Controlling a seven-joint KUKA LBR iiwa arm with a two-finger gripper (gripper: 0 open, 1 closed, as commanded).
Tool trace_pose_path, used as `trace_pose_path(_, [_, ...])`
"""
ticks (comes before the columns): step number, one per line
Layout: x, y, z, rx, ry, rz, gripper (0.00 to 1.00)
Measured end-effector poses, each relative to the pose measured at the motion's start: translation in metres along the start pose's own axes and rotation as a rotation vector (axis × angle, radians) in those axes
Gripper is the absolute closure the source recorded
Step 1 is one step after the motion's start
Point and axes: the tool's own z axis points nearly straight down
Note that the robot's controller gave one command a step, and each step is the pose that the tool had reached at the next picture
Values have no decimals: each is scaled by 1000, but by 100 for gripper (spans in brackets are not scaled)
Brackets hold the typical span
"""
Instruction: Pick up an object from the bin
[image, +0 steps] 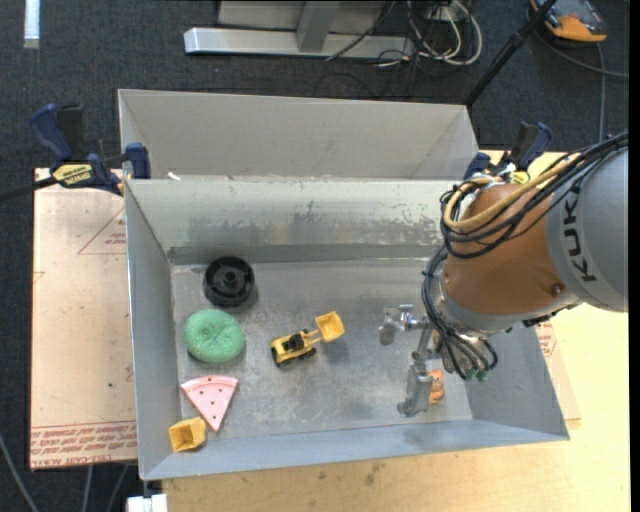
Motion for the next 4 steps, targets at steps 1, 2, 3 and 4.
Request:
trace_pose_path(1, [-2,0,-4,0,-8,-1,0])
trace_pose_path(2, [-11,41,23,1,-11,-42,0])
trace_pose_path(3, [-34,58,38,-3,-9,-24,0])
trace_pose_path(4, [-52,83,45,2,-11,24,0])
